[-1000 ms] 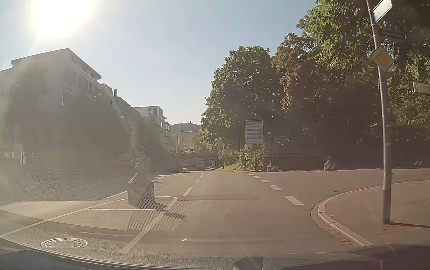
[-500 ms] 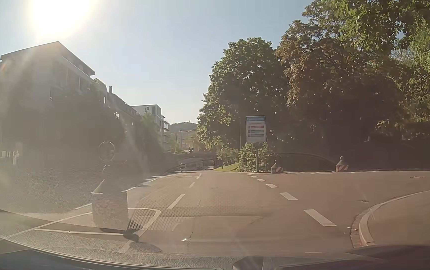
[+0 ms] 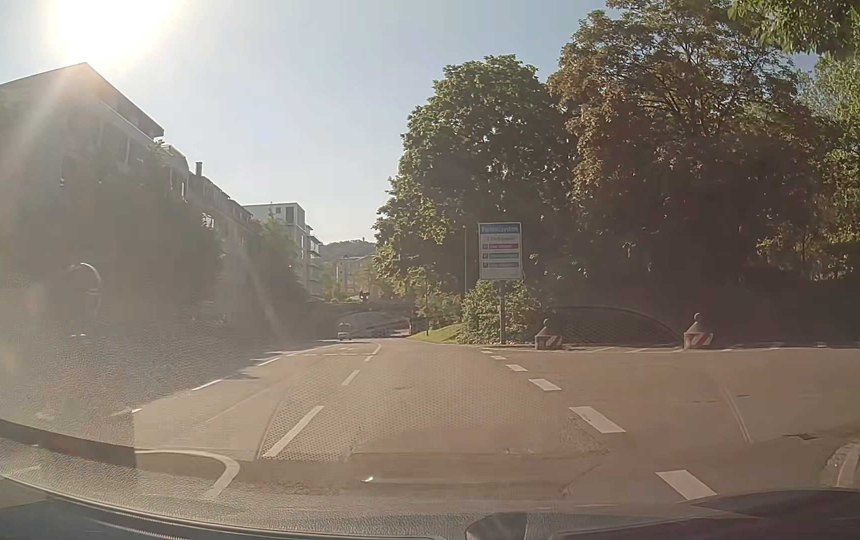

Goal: Follow the waypoints while adhering to traffic rules and regulations

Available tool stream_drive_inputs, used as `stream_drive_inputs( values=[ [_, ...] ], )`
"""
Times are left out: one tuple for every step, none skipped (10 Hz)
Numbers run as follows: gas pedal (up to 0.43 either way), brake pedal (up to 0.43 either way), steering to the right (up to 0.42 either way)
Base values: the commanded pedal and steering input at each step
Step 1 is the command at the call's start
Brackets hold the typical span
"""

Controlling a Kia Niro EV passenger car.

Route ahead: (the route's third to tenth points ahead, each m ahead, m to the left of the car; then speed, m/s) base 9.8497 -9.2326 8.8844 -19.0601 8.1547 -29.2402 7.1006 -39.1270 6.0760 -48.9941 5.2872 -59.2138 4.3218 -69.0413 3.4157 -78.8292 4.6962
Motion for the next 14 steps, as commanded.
stream_drive_inputs(
  values=[
    [0.0, 0.0, 0.167],
    [0.0, 0.0, 0.204],
    [0.0, 0.0, 0.238],
    [0.0, 0.0, 0.299],
    [0.0, 0.0, 0.341],
    [0.0, 0.0, 0.391],
    [0.0, 0.0, 0.429],
    [0.0, 0.0, 0.465],
    [0.0, 0.0, 0.487],
    [0.0, 0.0, 0.514],
    [0.0, 0.0, 0.535],
    [0.0, 0.0, 0.55],
    [0.0, 0.0, 0.573],
    [0.0, 0.0, 0.598]
  ],
)
